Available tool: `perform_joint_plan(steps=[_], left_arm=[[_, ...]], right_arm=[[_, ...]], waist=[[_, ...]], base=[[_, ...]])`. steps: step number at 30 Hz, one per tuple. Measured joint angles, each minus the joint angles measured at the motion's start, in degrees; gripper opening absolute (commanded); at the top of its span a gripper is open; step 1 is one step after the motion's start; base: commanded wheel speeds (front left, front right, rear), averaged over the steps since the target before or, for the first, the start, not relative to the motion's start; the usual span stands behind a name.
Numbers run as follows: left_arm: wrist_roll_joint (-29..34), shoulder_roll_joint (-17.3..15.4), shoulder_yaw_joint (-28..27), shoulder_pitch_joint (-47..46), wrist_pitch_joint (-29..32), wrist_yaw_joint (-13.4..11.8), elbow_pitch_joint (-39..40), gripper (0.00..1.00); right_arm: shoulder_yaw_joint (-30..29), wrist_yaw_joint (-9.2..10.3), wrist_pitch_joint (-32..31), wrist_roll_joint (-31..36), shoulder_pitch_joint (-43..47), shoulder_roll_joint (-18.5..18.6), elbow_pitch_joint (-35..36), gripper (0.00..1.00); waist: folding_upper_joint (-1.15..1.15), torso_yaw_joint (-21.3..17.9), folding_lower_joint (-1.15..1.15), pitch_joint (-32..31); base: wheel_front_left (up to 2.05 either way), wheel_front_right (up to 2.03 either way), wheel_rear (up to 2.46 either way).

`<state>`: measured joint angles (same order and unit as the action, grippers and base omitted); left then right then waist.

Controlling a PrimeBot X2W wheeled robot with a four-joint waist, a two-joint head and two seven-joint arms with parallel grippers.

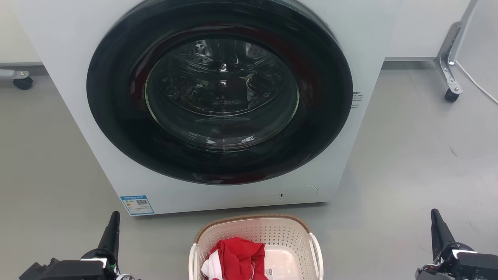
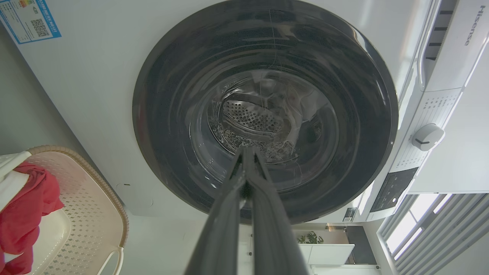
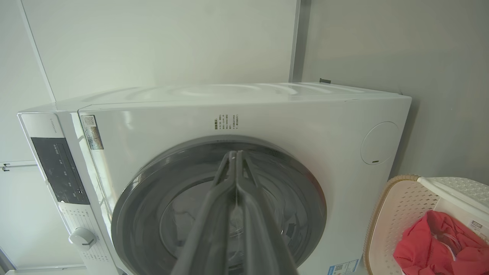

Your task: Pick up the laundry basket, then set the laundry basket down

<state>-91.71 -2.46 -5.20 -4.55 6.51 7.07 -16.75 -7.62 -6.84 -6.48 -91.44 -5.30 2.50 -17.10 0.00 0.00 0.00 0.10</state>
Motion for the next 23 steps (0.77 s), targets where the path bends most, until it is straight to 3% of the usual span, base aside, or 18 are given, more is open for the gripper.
perform_joint_plan(steps=[23], left_arm=[[-0.01, 0.0, 0.0, 0.0, 0.0, 0.0, -0.02, 0.0]], right_arm=[[0.01, 0.0, 0.0, -0.07, 0.0, 0.0, 0.0, 0.0]], waist=[[0.0, 0.0, 0.0, 0.0]], base=[[0.0, 0.0, 0.0]])
